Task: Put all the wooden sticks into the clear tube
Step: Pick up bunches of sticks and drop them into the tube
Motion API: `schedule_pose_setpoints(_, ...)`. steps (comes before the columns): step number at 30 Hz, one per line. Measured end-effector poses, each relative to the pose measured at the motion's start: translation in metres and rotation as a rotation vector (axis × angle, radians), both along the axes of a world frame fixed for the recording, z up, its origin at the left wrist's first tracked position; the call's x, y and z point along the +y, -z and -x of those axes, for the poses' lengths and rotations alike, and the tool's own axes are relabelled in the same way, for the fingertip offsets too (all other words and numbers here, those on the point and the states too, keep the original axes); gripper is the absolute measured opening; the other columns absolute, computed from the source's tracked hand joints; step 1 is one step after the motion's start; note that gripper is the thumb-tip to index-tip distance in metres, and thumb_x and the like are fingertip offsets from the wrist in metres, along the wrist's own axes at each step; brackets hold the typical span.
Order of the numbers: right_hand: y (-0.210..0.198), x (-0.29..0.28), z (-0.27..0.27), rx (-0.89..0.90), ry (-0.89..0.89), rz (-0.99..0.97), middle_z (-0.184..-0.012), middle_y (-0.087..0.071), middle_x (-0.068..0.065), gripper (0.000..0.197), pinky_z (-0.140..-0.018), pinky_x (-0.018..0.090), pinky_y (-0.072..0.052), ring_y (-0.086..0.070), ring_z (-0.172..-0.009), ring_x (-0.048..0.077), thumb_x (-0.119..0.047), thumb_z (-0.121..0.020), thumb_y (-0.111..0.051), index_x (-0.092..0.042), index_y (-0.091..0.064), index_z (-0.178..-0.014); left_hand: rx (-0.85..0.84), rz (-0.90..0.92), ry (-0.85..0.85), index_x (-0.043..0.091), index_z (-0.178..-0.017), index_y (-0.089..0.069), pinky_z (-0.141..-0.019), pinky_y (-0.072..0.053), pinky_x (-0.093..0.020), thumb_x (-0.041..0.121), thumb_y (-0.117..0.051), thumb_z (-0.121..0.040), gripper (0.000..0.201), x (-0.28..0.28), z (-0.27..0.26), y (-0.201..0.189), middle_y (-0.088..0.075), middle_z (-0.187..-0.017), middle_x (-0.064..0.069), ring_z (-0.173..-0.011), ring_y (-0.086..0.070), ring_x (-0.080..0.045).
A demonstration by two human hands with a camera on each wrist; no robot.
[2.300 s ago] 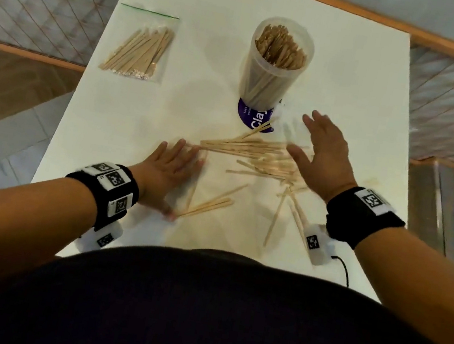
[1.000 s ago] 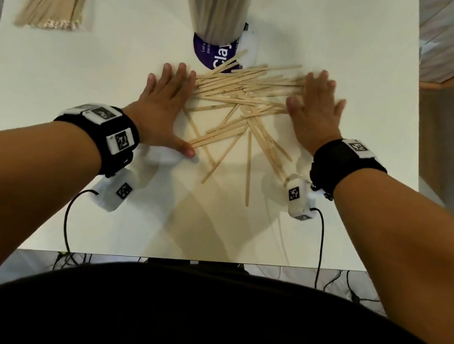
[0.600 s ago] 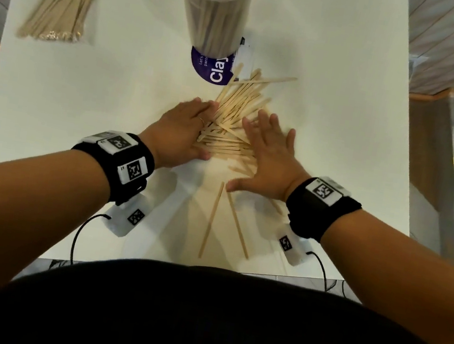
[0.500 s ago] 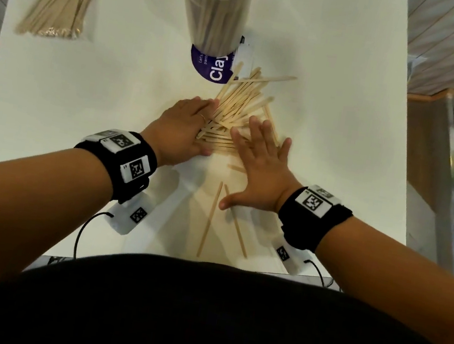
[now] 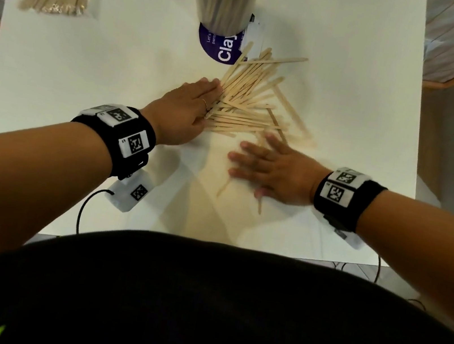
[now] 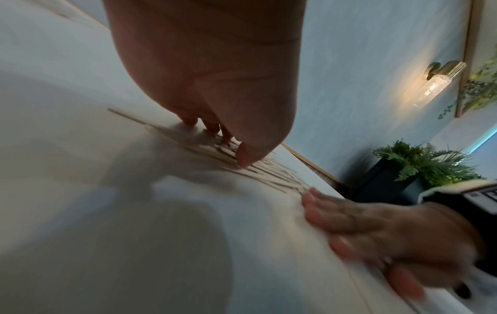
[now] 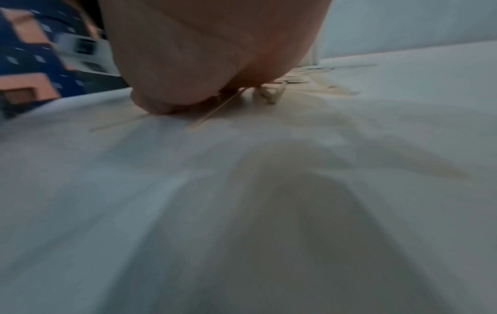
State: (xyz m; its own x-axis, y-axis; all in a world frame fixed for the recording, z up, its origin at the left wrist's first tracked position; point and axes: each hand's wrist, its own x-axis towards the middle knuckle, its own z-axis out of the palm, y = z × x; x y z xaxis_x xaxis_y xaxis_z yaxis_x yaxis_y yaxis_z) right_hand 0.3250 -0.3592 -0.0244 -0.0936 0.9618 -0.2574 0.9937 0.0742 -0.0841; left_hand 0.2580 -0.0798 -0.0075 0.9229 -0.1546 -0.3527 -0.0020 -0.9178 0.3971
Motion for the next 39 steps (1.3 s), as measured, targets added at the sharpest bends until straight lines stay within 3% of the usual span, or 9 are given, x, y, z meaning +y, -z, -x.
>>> schedule_pose_setpoints(6, -0.002, 0.019, -0.015, 0.018, 0.462, -0.054, -0.160, -0.014, 0.009, 0.072, -0.117, 0.052, -0.003, -0.011, -0.147, 0.034, -0.062, -0.094, -0.009, -0.020, -0.017, -0.152, 0.024, 0.014, -0.044, 0.016, -0.153, -0.008, -0.118, 0.000, -0.040, 0.042, -0.038, -0.097, 0.069, -0.006, 0.005, -0.002, -0.001, -0.161, -0.004, -0.148, 0.003, -0.023)
schedule_pose_setpoints(9, -0.018, 0.024, -0.027, 0.098, 0.650, -0.154, -0.161, -0.003, 0.012, 0.094, -0.118, 0.055, -0.005, 0.000, -0.147, 0.035, -0.077, -0.080, -0.036, -0.023, -0.008, -0.153, 0.063, 0.037, -0.107, 0.015, -0.153, 0.003, -0.119, 0.001, -0.040, 0.063, -0.047, -0.087, 0.096, -0.013, -0.003, -0.007, 0.003, -0.161, -0.008, -0.148, 0.007, -0.025)
schedule_pose_setpoints(13, -0.032, 0.027, -0.055, 0.129, 0.734, 0.086, -0.160, 0.017, 0.004, 0.123, -0.117, 0.055, -0.001, 0.012, -0.147, 0.031, -0.068, -0.063, -0.069, -0.031, 0.008, -0.151, 0.055, -0.055, -0.079, 0.012, -0.152, 0.006, -0.119, -0.002, -0.037, 0.066, -0.064, -0.073, 0.118, -0.032, -0.011, -0.011, 0.000, -0.160, -0.010, -0.147, 0.002, -0.028)
schedule_pose_setpoints(17, -0.030, 0.049, -0.067, 0.128, 0.738, 0.048, -0.156, -0.026, 0.010, 0.094, -0.114, 0.051, -0.020, -0.024, -0.142, 0.036, -0.042, -0.077, -0.073, -0.022, -0.019, -0.152, -0.102, -0.075, -0.128, 0.010, -0.151, -0.019, -0.108, -0.031, -0.041, 0.039, -0.067, -0.084, 0.087, -0.038, -0.017, -0.007, -0.039, -0.143, -0.014, -0.129, -0.035, -0.035)
schedule_pose_setpoints(20, -0.023, 0.058, -0.064, 0.085, 0.704, -0.129, -0.116, -0.061, 0.018, 0.051, -0.083, 0.049, -0.048, -0.055, -0.100, 0.043, -0.021, -0.078, -0.068, -0.010, -0.058, -0.127, -0.172, -0.099, -0.178, 0.013, -0.139, -0.046, -0.093, -0.042, -0.044, 0.025, -0.059, -0.090, 0.052, -0.030, -0.022, -0.010, -0.053, -0.120, -0.016, -0.112, -0.047, -0.037)
schedule_pose_setpoints(25, -0.020, 0.059, -0.059, 0.007, 0.718, -0.256, -0.083, -0.058, 0.020, 0.007, -0.062, 0.043, -0.048, -0.056, -0.077, 0.040, -0.005, -0.079, -0.061, 0.000, -0.066, -0.081, -0.124, -0.184, -0.149, 0.012, -0.107, -0.068, -0.074, -0.044, -0.041, 0.036, -0.058, -0.089, 0.031, -0.014, -0.022, -0.018, -0.055, -0.098, -0.015, -0.093, -0.052, -0.035)
schedule_pose_setpoints(31, -0.031, 0.057, -0.060, 0.068, 0.765, -0.173, -0.099, -0.051, 0.023, 0.018, -0.067, 0.048, -0.047, -0.052, -0.081, 0.040, 0.008, -0.081, -0.048, 0.001, -0.054, -0.096, -0.143, -0.205, -0.161, 0.000, -0.113, -0.055, -0.074, -0.043, -0.046, 0.006, -0.046, -0.091, 0.024, -0.006, -0.015, -0.028, -0.047, -0.113, -0.021, -0.090, -0.053, -0.041)
schedule_pose_setpoints(36, -0.052, 0.052, -0.059, 0.140, 0.864, -0.149, -0.107, -0.055, 0.017, 0.043, -0.081, 0.043, -0.042, -0.051, -0.095, 0.037, 0.007, -0.081, -0.039, -0.007, -0.051, -0.120, -0.134, -0.160, -0.182, 0.002, -0.111, -0.049, -0.073, -0.041, -0.043, 0.009, -0.039, -0.095, 0.020, 0.004, -0.011, -0.034, -0.055, -0.105, -0.021, -0.090, -0.054, -0.039)
schedule_pose_setpoints(39, -0.060, 0.046, -0.059, 0.234, 0.951, -0.157, -0.105, -0.055, 0.016, 0.033, -0.076, 0.038, -0.041, -0.054, -0.093, 0.036, -0.005, -0.093, -0.038, -0.013, -0.050, -0.122, -0.142, -0.075, -0.245, 0.001, -0.110, -0.050, -0.074, -0.042, -0.043, 0.021, -0.038, -0.101, 0.025, 0.010, -0.005, -0.041, -0.056, -0.103, -0.020, -0.088, -0.055, -0.039)
